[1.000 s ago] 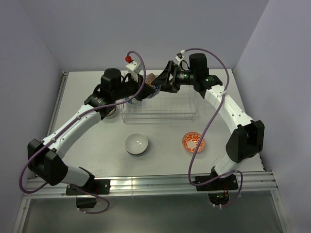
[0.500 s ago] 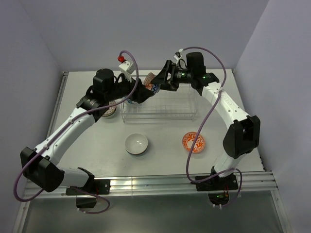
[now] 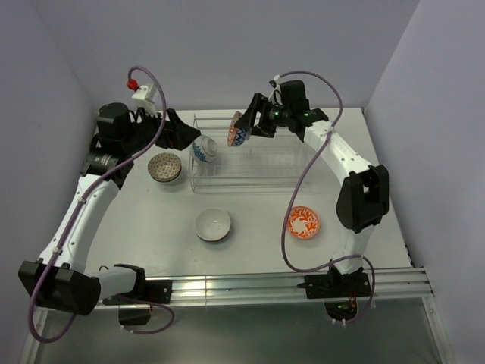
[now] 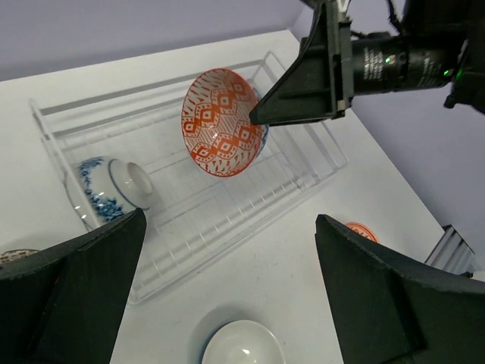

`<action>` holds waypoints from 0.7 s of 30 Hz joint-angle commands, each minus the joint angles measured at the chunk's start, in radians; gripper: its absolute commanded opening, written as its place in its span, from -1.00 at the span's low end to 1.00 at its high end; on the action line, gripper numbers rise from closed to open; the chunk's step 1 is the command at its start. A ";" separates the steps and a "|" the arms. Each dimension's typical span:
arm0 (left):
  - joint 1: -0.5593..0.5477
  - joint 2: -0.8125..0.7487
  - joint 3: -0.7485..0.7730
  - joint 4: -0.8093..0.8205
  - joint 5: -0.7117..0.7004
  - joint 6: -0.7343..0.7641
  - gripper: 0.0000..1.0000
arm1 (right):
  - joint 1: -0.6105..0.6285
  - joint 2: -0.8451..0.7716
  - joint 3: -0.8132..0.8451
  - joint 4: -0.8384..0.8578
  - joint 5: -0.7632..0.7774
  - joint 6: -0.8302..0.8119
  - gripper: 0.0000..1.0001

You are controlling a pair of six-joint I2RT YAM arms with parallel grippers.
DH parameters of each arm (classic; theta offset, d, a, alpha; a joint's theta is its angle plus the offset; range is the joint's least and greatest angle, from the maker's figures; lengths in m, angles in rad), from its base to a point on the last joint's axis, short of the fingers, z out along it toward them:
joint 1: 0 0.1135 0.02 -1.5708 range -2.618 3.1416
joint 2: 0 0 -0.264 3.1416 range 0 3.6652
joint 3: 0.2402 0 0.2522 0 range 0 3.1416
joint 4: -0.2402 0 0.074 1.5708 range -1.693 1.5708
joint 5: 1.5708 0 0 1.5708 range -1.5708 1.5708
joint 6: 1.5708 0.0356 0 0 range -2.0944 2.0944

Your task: Load the bowls into the dish rack

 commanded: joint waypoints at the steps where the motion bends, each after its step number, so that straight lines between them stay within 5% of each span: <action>1: 0.068 -0.061 0.008 -0.022 0.046 -0.009 0.99 | 0.034 0.048 0.087 0.030 0.047 -0.060 -1.00; 12: 0.258 -0.130 -0.055 -0.025 0.095 -0.032 0.99 | 0.117 0.140 0.162 -0.014 0.188 -0.163 -1.00; 21: 0.279 -0.139 -0.082 0.011 0.115 -0.059 0.99 | 0.166 0.190 0.234 -0.080 0.321 -0.222 -1.00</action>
